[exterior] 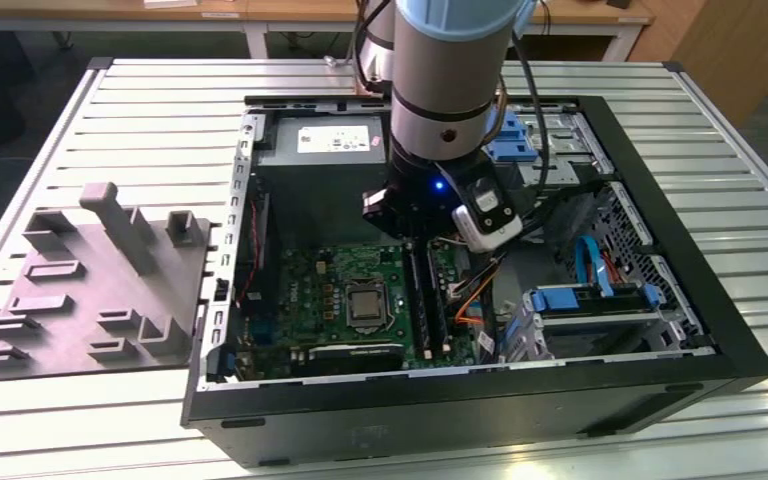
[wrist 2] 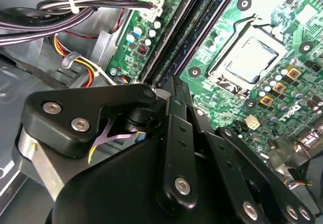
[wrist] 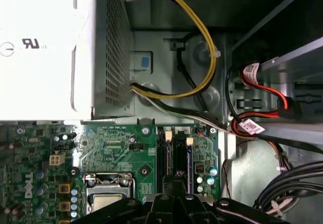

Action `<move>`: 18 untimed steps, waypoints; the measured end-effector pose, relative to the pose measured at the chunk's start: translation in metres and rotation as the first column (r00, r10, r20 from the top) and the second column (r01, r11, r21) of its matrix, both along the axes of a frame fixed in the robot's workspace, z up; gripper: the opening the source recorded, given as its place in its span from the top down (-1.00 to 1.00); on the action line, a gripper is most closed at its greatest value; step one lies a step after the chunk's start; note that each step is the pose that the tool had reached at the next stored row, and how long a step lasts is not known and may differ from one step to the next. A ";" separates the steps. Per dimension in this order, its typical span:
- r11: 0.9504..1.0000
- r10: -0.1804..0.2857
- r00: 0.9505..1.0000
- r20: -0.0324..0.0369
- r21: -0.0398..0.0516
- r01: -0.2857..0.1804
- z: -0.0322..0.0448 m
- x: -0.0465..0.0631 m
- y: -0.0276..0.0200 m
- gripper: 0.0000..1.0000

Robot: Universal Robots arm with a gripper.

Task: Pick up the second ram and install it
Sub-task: 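Press down the second ram until it locks into place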

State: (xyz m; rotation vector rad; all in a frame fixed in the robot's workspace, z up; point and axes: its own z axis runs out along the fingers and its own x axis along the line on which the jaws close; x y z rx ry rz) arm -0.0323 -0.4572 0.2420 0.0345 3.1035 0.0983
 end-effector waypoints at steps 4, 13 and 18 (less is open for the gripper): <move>1.000 0.000 1.000 0.000 0.000 0.000 -0.0015 0.000 0.0060 0.80; 1.000 0.000 1.000 0.000 0.000 0.000 -0.0102 0.000 0.0096 0.80; 1.000 0.000 1.000 0.000 0.000 0.000 -0.0127 0.000 0.0120 0.80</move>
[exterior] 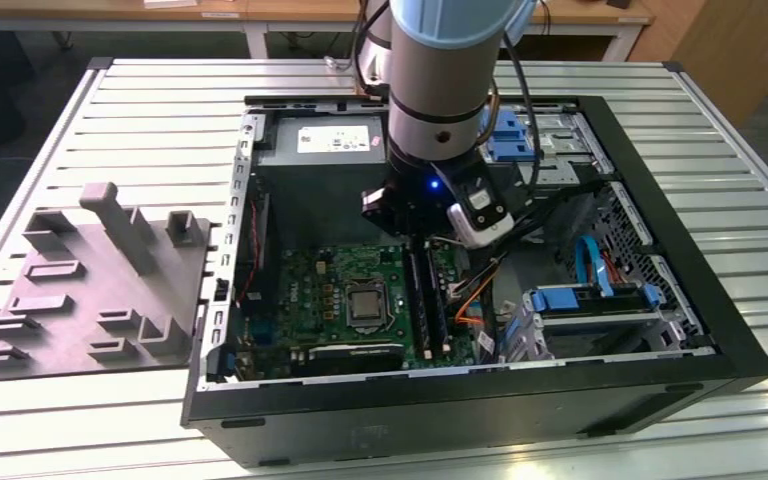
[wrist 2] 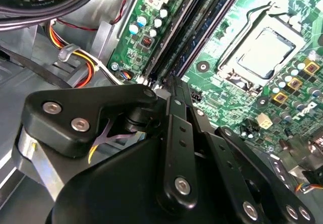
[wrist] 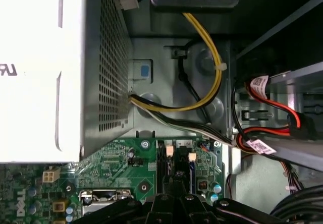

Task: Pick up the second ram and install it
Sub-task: 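Press down the second ram until it locks into place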

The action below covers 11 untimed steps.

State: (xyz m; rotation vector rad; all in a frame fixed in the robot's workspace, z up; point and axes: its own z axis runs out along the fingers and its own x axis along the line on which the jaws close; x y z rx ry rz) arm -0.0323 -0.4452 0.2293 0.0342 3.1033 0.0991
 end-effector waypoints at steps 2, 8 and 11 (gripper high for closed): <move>1.000 0.000 1.000 0.000 0.000 0.000 -0.0035 0.000 0.0002 0.80; 1.000 0.000 1.000 0.000 0.000 0.000 -0.0072 0.000 0.0003 0.80; 1.000 0.000 1.000 0.000 0.000 0.000 -0.0079 0.000 0.0003 0.80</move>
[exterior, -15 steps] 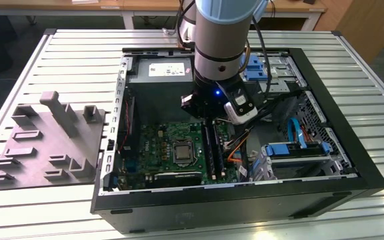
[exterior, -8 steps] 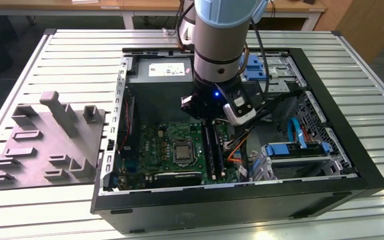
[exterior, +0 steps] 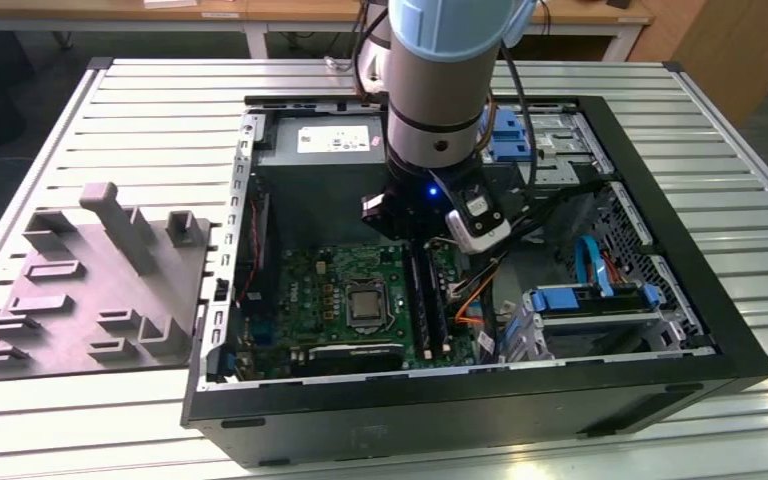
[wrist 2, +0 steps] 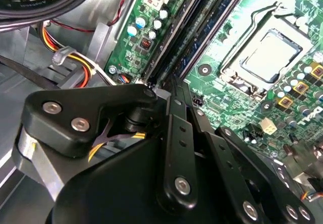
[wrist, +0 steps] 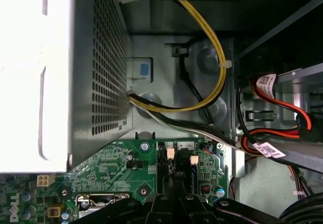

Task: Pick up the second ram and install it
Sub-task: 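Press down the second ram until it locks into place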

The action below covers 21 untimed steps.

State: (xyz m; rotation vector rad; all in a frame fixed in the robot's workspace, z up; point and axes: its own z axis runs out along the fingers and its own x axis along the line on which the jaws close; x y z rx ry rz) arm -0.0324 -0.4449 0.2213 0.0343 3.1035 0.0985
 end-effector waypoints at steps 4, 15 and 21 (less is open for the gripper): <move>1.000 0.000 1.000 0.000 -0.001 0.000 -0.0027 0.000 -0.0001 0.80; 1.000 0.000 1.000 0.000 0.000 0.000 0.0036 0.000 0.0000 0.80; 1.000 0.000 1.000 0.000 0.000 0.000 0.0181 0.000 0.0000 0.80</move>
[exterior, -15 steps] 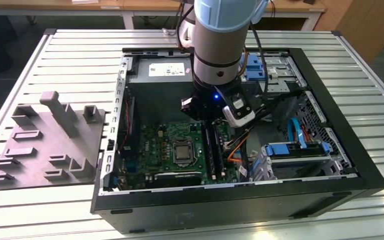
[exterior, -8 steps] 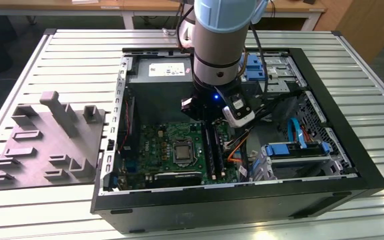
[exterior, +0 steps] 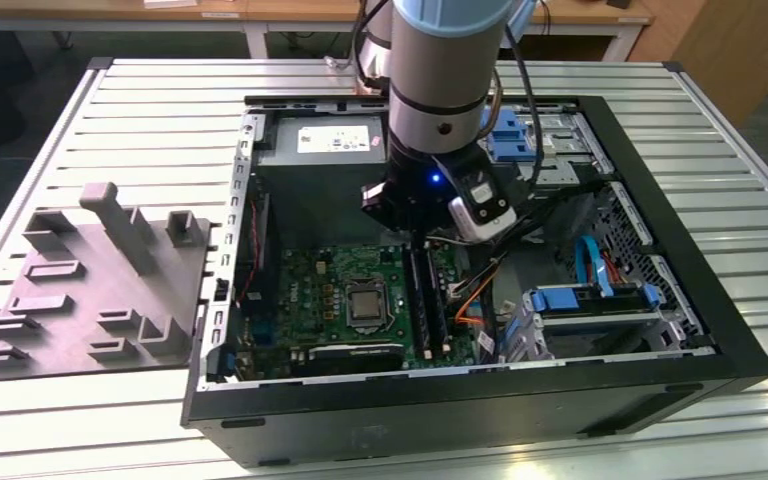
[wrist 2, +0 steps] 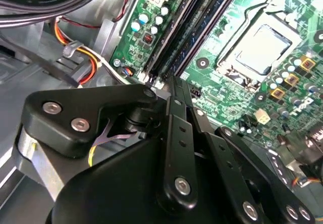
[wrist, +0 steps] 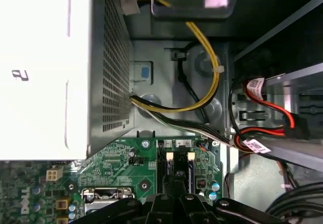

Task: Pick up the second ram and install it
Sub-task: 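Press down the second ram until it locks into place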

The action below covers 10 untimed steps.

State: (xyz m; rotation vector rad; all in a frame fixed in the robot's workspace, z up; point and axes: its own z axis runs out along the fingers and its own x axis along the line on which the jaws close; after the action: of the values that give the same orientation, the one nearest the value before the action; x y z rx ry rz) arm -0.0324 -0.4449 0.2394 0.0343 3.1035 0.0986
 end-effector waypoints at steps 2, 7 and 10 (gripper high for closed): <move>1.000 0.000 1.000 0.000 0.000 0.000 0.0004 0.000 0.0000 0.80; 1.000 0.000 1.000 0.000 0.000 0.000 0.0006 0.000 -0.0054 0.80; 1.000 0.000 1.000 0.000 0.000 0.000 0.0006 0.000 -0.0125 0.80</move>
State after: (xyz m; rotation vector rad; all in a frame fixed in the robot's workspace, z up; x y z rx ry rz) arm -0.0324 -0.4574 0.2400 0.0342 3.1035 0.0987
